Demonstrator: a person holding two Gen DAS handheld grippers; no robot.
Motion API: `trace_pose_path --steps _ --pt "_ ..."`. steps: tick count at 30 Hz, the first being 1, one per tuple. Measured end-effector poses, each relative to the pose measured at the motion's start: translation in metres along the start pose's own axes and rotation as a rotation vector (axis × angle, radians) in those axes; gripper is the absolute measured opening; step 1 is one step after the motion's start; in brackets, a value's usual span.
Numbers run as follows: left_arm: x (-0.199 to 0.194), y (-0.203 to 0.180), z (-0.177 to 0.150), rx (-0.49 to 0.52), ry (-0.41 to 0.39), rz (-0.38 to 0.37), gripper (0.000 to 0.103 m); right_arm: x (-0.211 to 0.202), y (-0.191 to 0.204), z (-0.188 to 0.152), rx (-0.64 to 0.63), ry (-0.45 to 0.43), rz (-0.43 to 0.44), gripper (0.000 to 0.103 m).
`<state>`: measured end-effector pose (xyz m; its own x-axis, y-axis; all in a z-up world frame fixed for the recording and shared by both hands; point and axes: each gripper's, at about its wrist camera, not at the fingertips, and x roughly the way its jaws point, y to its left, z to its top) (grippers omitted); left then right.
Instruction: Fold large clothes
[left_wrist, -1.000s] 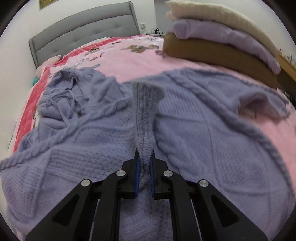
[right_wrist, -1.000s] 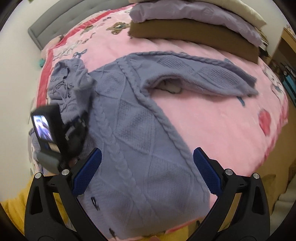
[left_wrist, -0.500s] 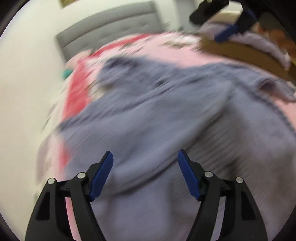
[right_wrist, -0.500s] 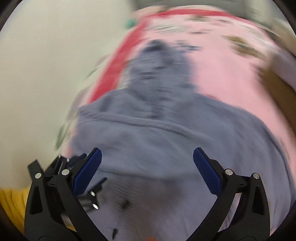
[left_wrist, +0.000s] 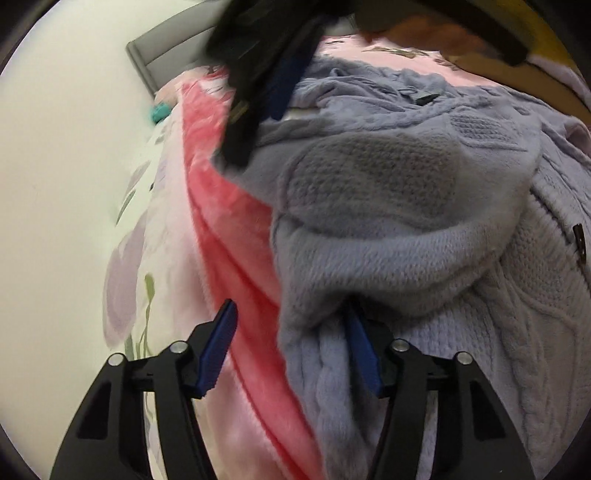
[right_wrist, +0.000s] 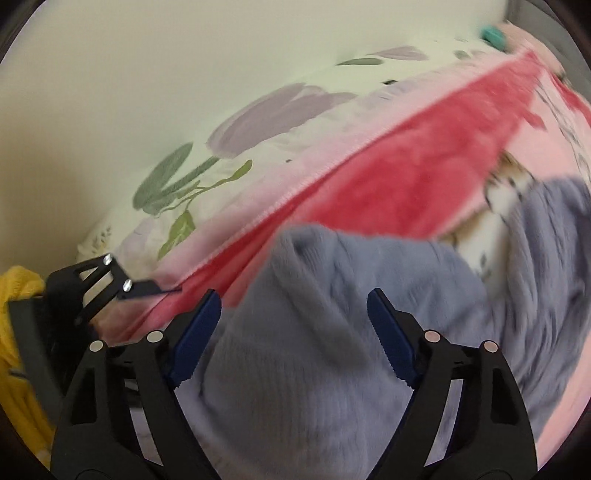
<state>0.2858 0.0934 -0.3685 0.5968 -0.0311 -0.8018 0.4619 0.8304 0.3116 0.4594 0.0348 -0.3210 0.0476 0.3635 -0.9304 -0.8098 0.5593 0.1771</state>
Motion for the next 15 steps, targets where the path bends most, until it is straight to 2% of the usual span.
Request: trace_pose_path --steps 2,3,4,7,9,12,15 --pt "0.005 -0.001 0.004 -0.003 -0.006 -0.025 0.042 0.012 0.002 0.005 -0.025 0.049 -0.001 0.062" --pt "0.008 -0.001 0.004 -0.017 -0.008 -0.04 0.032 0.016 0.001 0.007 -0.024 0.07 0.011 0.048" --pt "0.009 -0.002 0.005 -0.031 -0.007 -0.058 0.024 0.021 0.001 0.009 -0.022 0.098 0.025 0.039" --pt "0.007 -0.005 0.004 -0.059 -0.021 -0.034 0.018 0.018 -0.001 0.005 -0.037 0.092 0.03 0.023" --pt "0.001 0.002 0.0 -0.129 -0.042 -0.002 0.017 0.008 -0.011 0.007 0.005 0.051 0.038 0.021" --pt "-0.017 0.024 -0.011 -0.3 -0.087 0.032 0.016 -0.029 -0.039 0.01 0.122 -0.104 0.009 0.018" --pt "-0.029 0.042 -0.022 -0.452 -0.102 -0.024 0.016 -0.045 -0.063 0.015 0.215 -0.166 0.066 0.015"
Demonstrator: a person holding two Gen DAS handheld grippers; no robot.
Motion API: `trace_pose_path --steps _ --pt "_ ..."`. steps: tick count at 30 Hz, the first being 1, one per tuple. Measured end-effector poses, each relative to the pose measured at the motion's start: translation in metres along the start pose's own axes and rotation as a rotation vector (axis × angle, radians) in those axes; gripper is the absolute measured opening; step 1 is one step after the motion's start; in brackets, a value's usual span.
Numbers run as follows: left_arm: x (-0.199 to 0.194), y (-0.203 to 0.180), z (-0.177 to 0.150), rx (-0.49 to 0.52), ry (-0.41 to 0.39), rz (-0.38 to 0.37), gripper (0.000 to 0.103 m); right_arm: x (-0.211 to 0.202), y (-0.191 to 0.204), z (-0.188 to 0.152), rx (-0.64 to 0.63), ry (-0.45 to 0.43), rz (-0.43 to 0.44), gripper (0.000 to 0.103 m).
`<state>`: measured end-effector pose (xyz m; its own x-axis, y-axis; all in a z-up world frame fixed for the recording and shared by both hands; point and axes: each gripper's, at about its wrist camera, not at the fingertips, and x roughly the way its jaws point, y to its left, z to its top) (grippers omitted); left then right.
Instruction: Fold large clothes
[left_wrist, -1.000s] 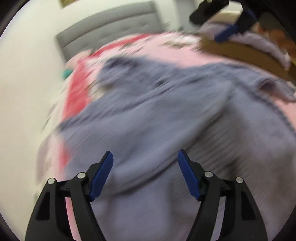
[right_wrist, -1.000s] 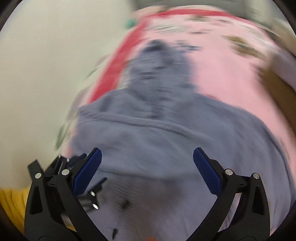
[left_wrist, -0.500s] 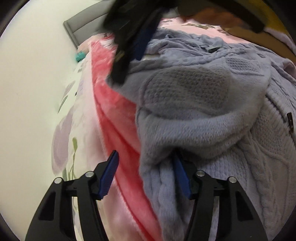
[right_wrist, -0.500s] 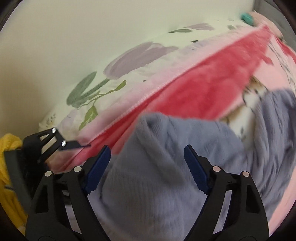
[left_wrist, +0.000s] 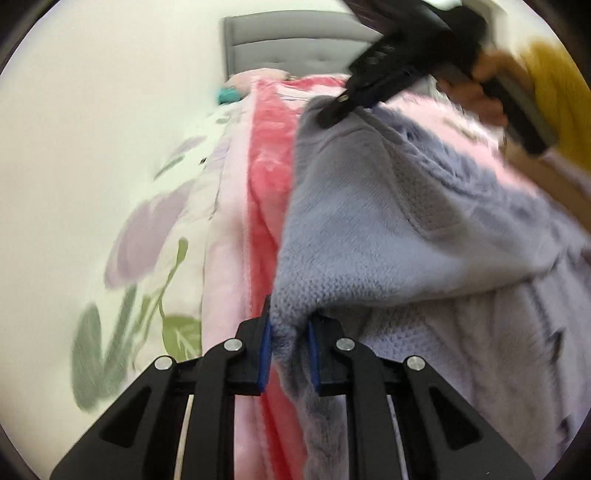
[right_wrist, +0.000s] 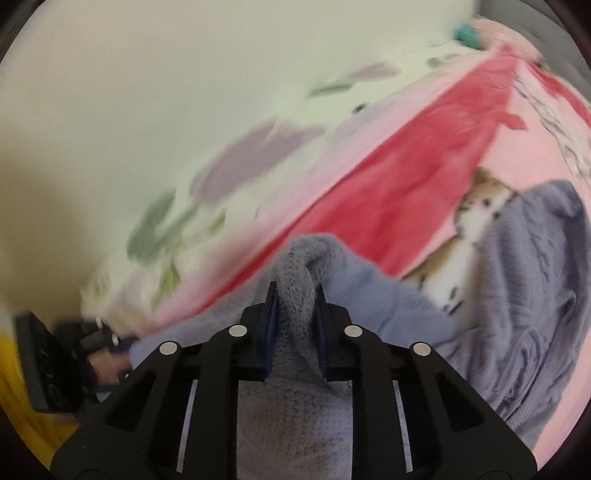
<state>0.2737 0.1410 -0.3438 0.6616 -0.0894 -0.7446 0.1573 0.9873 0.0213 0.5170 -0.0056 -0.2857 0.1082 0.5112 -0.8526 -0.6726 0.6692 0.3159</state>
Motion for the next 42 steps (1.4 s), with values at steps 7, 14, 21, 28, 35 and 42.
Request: trace_pose_path --steps 7,14,21,28,35,42 --pt "0.029 0.002 -0.012 -0.006 0.093 0.02 0.016 0.063 -0.008 -0.009 -0.017 0.115 -0.09 0.013" --pt "0.025 -0.001 -0.018 0.068 0.089 0.04 0.027 0.065 -0.005 -0.016 0.034 0.054 -0.143 0.037" --pt "-0.014 -0.013 -0.019 0.145 0.103 0.097 0.049 -0.01 0.019 -0.088 0.135 -0.19 -0.24 0.056" --pt "-0.023 -0.022 0.016 0.006 0.02 -0.039 0.051 -0.022 0.03 -0.188 0.317 -0.189 -0.38 0.055" --pt "0.046 -0.037 0.033 0.042 0.154 -0.029 0.051 -0.006 0.011 -0.224 0.391 -0.176 -0.45 0.055" --pt "0.066 -0.044 0.018 0.097 0.18 0.013 0.051 0.011 0.011 -0.235 0.285 -0.19 -0.478 0.059"
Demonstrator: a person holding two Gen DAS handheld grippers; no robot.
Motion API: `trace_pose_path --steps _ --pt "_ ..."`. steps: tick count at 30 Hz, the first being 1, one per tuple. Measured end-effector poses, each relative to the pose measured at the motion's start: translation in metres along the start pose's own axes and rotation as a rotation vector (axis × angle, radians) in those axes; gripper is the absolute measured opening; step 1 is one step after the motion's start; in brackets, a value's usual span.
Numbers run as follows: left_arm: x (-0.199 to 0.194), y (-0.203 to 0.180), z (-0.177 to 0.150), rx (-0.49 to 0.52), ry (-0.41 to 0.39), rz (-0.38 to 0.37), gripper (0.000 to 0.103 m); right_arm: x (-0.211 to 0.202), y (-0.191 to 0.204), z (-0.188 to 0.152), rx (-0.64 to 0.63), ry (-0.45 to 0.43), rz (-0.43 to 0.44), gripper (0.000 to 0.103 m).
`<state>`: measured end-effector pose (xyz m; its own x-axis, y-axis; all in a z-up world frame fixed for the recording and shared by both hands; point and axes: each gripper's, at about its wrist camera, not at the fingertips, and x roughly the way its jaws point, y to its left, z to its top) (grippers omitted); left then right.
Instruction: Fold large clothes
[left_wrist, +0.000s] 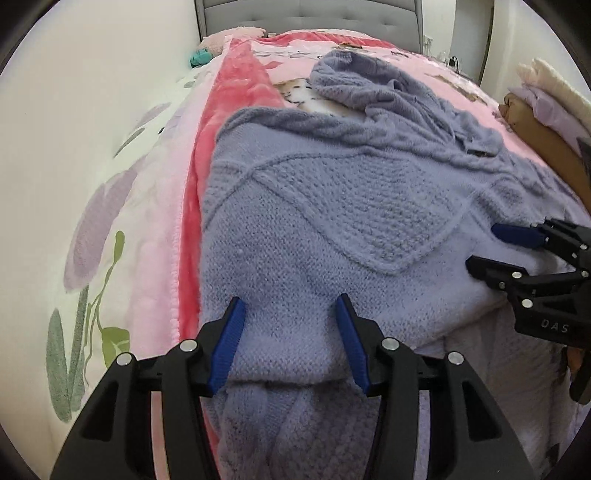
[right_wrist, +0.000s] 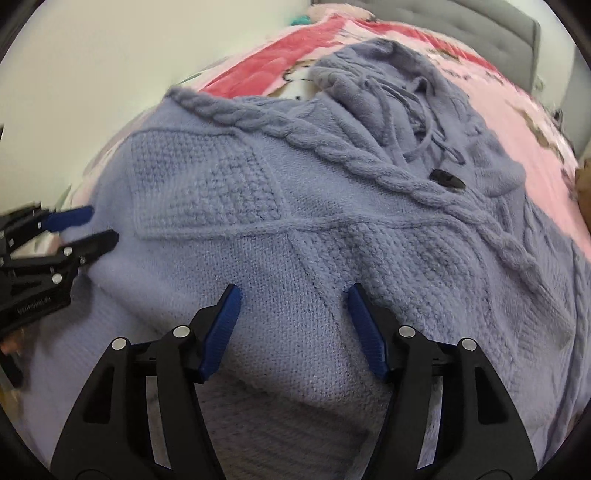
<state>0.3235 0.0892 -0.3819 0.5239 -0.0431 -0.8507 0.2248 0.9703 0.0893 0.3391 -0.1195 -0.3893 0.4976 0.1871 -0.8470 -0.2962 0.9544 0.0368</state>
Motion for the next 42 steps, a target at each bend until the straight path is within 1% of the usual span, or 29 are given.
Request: trace_pose_path --steps 3,5,7,8,9,11,13,15,17,19,21,23,26,27,28,29,30,31,32,33,34,35,36,37,38,39,40,41,42 --pt "-0.006 -0.003 0.003 -0.013 -0.008 0.03 0.051 -0.011 -0.004 0.001 0.037 0.003 0.022 0.061" --pt "-0.022 -0.005 0.006 -0.037 -0.055 0.026 0.051 -0.033 -0.011 0.003 0.074 -0.06 -0.014 0.062" --pt "-0.05 -0.013 0.007 -0.033 -0.185 0.025 0.051 -0.056 -0.025 0.0 0.118 -0.115 -0.038 0.067" --pt "-0.058 -0.02 0.009 -0.019 -0.218 0.029 0.051 -0.064 -0.033 -0.003 0.144 -0.128 -0.053 0.067" --pt "-0.061 -0.028 0.012 0.003 -0.215 0.019 0.052 -0.072 -0.044 -0.007 0.176 -0.135 -0.085 0.067" --pt "-0.052 -0.042 0.015 0.032 -0.174 -0.013 0.052 -0.081 -0.065 -0.019 0.237 -0.132 -0.153 0.067" --pt "-0.034 -0.053 0.016 0.039 -0.122 -0.017 0.052 -0.082 -0.086 -0.034 0.307 -0.098 -0.228 0.067" --pt "-0.017 -0.06 0.016 0.041 -0.071 0.008 0.052 -0.072 -0.107 -0.05 0.359 -0.035 -0.257 0.065" --pt "-0.004 -0.061 0.014 0.034 -0.029 0.011 0.052 -0.059 -0.121 -0.059 0.382 0.014 -0.26 0.063" --pt "0.004 -0.059 0.013 0.014 -0.016 0.005 0.053 -0.048 -0.129 -0.066 0.387 0.044 -0.245 0.065" --pt "0.005 -0.06 0.015 0.024 -0.009 0.01 0.054 -0.046 -0.132 -0.068 0.386 0.039 -0.246 0.067" --pt "0.004 -0.062 0.019 0.03 0.005 0.011 0.054 -0.049 -0.131 -0.065 0.383 0.033 -0.244 0.068" --pt "-0.006 -0.056 0.034 -0.001 -0.008 -0.054 0.054 -0.07 -0.129 -0.053 0.394 -0.033 -0.213 0.065" --pt "-0.014 -0.052 0.04 -0.021 -0.036 -0.105 0.054 -0.081 -0.131 -0.046 0.402 -0.066 -0.189 0.066" --pt "-0.02 -0.049 0.047 -0.038 -0.067 -0.136 0.054 -0.089 -0.134 -0.038 0.408 -0.092 -0.143 0.067" --pt "-0.025 -0.047 0.054 -0.051 -0.091 -0.153 0.054 -0.096 -0.138 -0.029 0.406 -0.119 -0.086 0.067" --pt "-0.028 -0.044 0.069 -0.065 -0.11 -0.174 0.054 -0.101 -0.144 -0.016 0.399 -0.153 -0.052 0.068" --pt "-0.024 -0.043 0.084 -0.072 -0.112 -0.184 0.054 -0.101 -0.149 -0.002 0.386 -0.169 -0.036 0.071" --pt "-0.02 -0.042 0.094 -0.076 -0.114 -0.192 0.054 -0.096 -0.158 0.018 0.35 -0.176 0.005 0.072" --pt "-0.012 -0.039 0.114 -0.09 -0.124 -0.218 0.054 -0.089 -0.168 0.039 0.317 -0.184 0.015 0.071" --pt "-0.002 -0.038 0.131 -0.103 -0.119 -0.229 0.055 -0.081 -0.178 0.06 0.298 -0.189 0.022 0.071" --pt "0.01 -0.036 0.148 -0.111 -0.097 -0.244 0.056 -0.073 -0.186 0.078 0.29 -0.196 0.042 0.071" --pt "0.03 -0.034 0.174 -0.118 -0.05 -0.282 0.056 -0.059 -0.201 0.102 0.287 -0.212 0.083 0.07" --pt "0.039 -0.034 0.185 -0.128 -0.032 -0.293 0.056 -0.05 -0.21 0.116 0.291 -0.222 0.111 0.07" --pt "0.056 -0.032 0.205 -0.15 -0.014 -0.317 0.056 -0.038 -0.219 0.133 0.297 -0.223 0.135 0.07" --pt "0.065 -0.033 0.215 -0.165 -0.007 -0.327 0.056 -0.018 -0.231 0.155 0.296 -0.189 0.145 0.07" --pt "0.079 -0.032 0.229 -0.18 0.007 -0.335 0.057 -0.005 -0.237 0.168 0.294 -0.168 0.143 0.066" --pt "0.088 -0.032 0.237 -0.185 0.02 -0.33 0.058 0.012 -0.244 0.184 0.289 -0.13 0.133 0.064" --pt "0.103 -0.03 0.248 -0.188 0.035 -0.299 0.061 0.026 -0.249 0.195 0.293 -0.104 0.108 0.059"
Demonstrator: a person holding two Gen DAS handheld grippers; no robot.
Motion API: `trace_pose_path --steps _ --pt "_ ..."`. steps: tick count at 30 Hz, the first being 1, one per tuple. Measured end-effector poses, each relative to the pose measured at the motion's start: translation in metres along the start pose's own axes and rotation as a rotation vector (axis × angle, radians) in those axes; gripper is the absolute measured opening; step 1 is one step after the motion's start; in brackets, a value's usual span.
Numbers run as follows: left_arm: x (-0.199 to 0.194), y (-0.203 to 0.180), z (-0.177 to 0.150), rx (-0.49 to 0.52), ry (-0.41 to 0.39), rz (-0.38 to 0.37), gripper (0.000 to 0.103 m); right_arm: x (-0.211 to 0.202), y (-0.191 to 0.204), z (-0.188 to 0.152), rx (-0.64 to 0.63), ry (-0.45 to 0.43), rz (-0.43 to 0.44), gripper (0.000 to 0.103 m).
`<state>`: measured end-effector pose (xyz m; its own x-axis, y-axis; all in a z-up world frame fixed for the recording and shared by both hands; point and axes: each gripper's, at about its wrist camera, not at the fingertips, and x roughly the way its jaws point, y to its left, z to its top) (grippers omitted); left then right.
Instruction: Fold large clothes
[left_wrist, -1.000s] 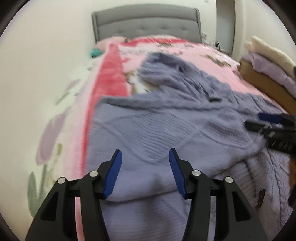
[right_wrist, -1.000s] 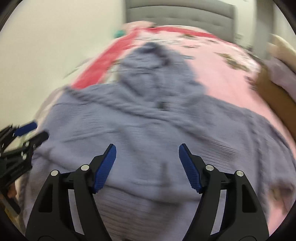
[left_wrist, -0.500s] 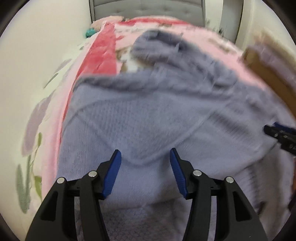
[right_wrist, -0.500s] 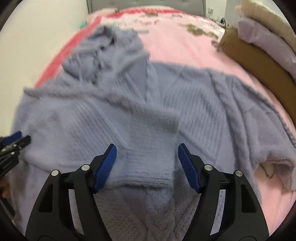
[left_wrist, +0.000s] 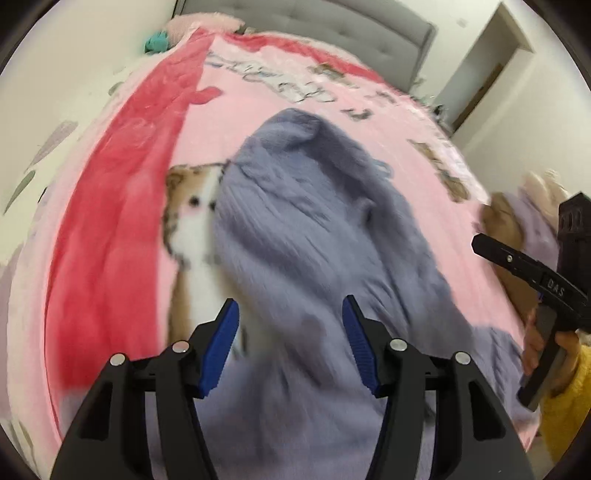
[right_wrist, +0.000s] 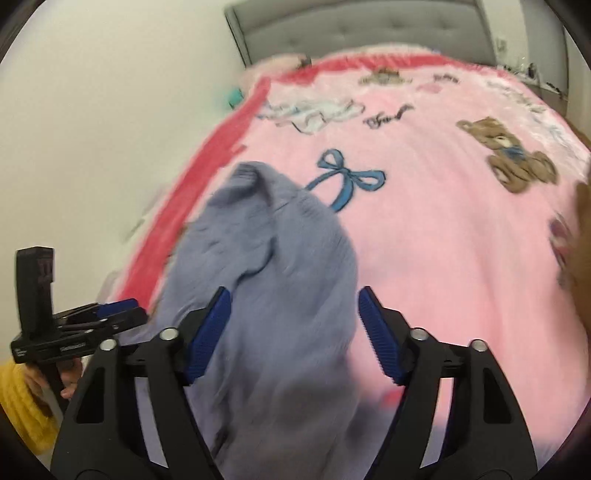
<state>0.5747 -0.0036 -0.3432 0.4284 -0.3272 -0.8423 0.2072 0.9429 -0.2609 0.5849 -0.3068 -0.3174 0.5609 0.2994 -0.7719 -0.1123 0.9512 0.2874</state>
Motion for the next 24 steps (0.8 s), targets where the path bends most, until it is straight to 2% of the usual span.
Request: trace_pose_path --steps 3,7,11,12,13,14,15,16,17,18,21,24 --pt "0.026 0.014 0.024 -0.055 0.032 0.054 0.062 0.033 -0.002 0.021 -0.018 0.079 -0.003 0.055" --pt "0.048 0.036 0.044 -0.204 0.071 0.011 0.062 0.066 0.001 0.03 -0.076 0.12 -0.057 0.057" --pt "0.065 0.038 0.054 -0.23 0.078 0.013 0.062 0.088 -0.002 0.032 -0.077 0.146 -0.119 0.059" --pt "0.068 0.037 0.057 -0.224 0.069 0.02 0.056 0.09 -0.002 0.031 -0.083 0.148 -0.129 0.065" --pt "0.07 0.036 0.057 -0.219 0.063 0.033 0.045 0.092 -0.002 0.031 -0.088 0.143 -0.128 0.064" --pt "0.073 0.036 0.059 -0.214 0.063 0.045 0.042 0.093 -0.003 0.031 -0.084 0.138 -0.121 0.063" --pt "0.075 0.034 0.059 -0.208 0.062 0.049 0.037 0.095 -0.004 0.032 -0.065 0.144 -0.105 0.056" --pt "0.076 0.033 0.059 -0.203 0.059 0.054 0.033 0.099 -0.006 0.034 -0.048 0.15 -0.089 0.037" --pt "0.077 0.031 0.058 -0.198 0.053 0.057 0.024 0.103 -0.008 0.035 -0.022 0.174 -0.069 0.03" --pt "0.076 0.03 0.057 -0.198 0.043 0.054 0.017 0.106 -0.011 0.036 0.0 0.195 -0.053 0.017" --pt "0.073 0.029 0.053 -0.211 0.03 0.073 0.011 0.099 -0.01 0.038 -0.008 0.2 -0.032 0.007" --pt "0.071 0.03 0.05 -0.221 0.031 0.069 0.01 0.086 -0.012 0.04 0.012 0.183 -0.01 0.006"
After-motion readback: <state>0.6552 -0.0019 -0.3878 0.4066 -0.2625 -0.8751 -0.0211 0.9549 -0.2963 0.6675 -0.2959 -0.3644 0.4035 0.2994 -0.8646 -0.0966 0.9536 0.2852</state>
